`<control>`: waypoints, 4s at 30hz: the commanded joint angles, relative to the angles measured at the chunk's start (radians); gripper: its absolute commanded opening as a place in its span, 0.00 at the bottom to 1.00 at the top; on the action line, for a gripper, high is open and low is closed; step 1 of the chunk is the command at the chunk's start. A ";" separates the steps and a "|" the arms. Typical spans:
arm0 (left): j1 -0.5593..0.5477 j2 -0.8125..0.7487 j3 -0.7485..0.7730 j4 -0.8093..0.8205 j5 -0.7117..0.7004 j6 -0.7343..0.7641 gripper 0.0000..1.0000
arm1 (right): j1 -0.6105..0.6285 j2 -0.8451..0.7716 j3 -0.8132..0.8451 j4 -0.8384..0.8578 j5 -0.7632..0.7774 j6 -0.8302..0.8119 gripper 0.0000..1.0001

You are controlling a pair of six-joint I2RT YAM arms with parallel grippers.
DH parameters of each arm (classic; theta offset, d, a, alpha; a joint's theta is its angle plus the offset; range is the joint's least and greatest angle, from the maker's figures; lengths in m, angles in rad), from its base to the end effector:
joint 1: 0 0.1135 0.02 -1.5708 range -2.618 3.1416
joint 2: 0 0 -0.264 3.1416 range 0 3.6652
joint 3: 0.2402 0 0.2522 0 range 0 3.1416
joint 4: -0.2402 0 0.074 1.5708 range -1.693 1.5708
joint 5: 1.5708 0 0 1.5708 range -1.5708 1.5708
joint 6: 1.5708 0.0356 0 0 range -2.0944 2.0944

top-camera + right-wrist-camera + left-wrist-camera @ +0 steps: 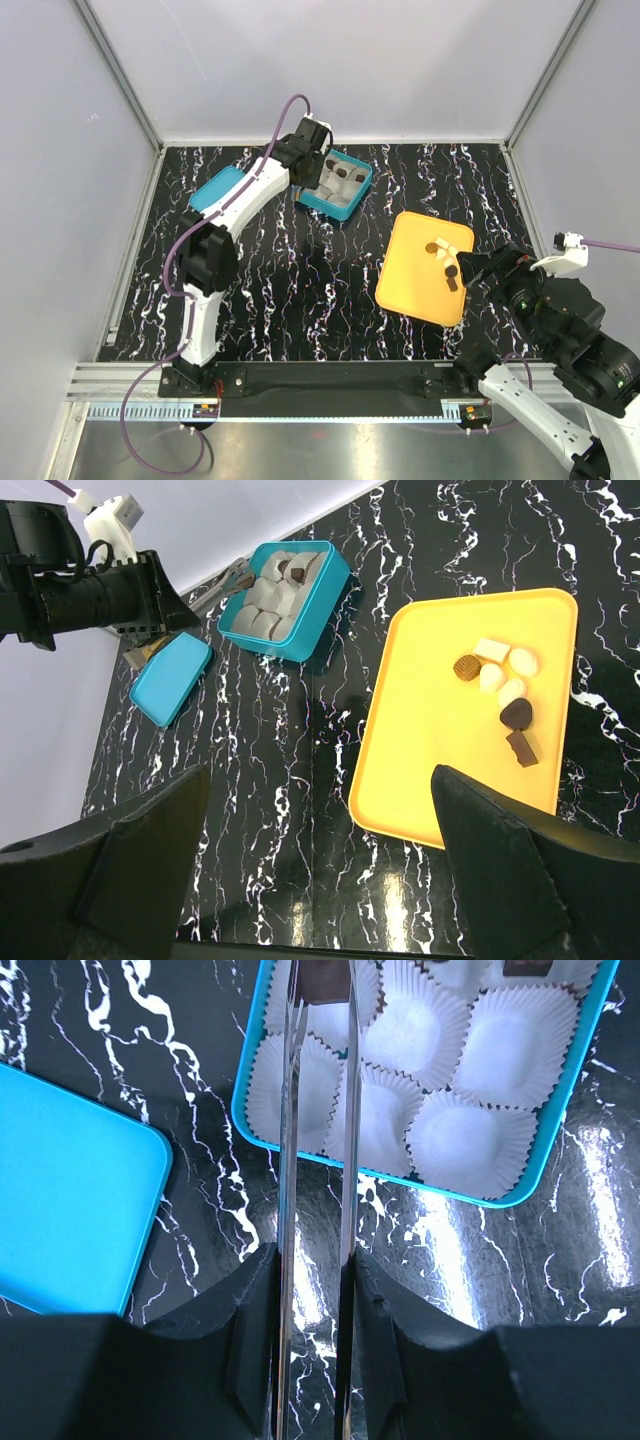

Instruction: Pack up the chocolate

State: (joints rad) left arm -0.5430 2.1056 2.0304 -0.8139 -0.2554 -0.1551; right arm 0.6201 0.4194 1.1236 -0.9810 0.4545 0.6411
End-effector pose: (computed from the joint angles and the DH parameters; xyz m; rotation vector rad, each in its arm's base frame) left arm 0.4085 -0.2360 0.2979 0.3580 2.3942 -0.0016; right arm 0.0324 0.0039 0.3964 0.3365 1.8134 0.4700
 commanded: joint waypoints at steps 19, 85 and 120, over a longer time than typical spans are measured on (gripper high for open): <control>0.009 0.016 -0.016 0.093 -0.038 0.025 0.38 | 0.006 0.021 -0.002 0.051 0.041 -0.026 1.00; -0.724 -0.112 -0.208 0.222 0.064 -0.218 0.53 | 0.004 0.010 0.179 -0.073 0.084 0.003 1.00; -0.741 0.011 -0.139 0.107 -0.050 -0.259 0.49 | 0.006 -0.013 0.157 -0.059 0.079 0.009 1.00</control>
State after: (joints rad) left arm -1.2846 2.1315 1.8698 -0.7250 -0.2829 -0.4019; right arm 0.6201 0.4103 1.2808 -1.0462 0.5076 0.6415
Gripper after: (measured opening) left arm 0.492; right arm 0.994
